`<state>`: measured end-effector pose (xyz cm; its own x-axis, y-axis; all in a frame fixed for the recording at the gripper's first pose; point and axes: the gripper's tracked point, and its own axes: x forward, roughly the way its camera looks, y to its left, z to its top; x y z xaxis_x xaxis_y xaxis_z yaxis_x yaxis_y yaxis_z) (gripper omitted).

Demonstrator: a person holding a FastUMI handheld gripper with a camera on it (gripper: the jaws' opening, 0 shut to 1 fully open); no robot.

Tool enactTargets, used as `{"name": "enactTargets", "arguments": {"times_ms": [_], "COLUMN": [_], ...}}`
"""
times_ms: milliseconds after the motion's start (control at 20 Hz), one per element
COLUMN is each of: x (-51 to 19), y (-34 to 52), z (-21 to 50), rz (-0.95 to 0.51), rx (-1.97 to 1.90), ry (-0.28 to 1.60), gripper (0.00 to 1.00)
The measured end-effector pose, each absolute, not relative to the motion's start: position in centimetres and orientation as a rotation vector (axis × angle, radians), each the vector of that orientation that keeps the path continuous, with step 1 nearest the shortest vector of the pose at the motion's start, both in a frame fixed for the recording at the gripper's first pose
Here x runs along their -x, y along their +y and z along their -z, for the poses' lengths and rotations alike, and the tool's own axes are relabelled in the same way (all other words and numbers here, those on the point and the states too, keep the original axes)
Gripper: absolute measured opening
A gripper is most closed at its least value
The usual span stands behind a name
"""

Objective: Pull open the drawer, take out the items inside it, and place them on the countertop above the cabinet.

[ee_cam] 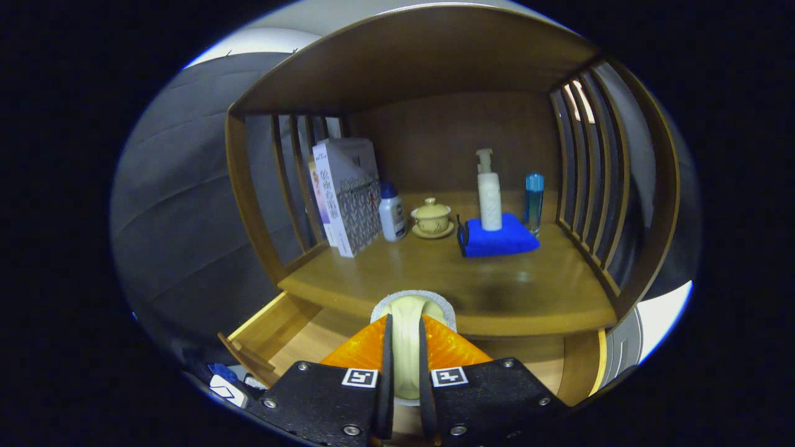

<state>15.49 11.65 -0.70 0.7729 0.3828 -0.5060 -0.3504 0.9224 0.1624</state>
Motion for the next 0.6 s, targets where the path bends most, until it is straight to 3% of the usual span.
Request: {"name": "enactTargets", "arguments": {"times_ms": [600], "x": [-25.7], "y": [10.2], "z": [2.7], "rz": [-0.152], "rx": [-0.275], "ry": [0.575], "gripper": [0.19]}}
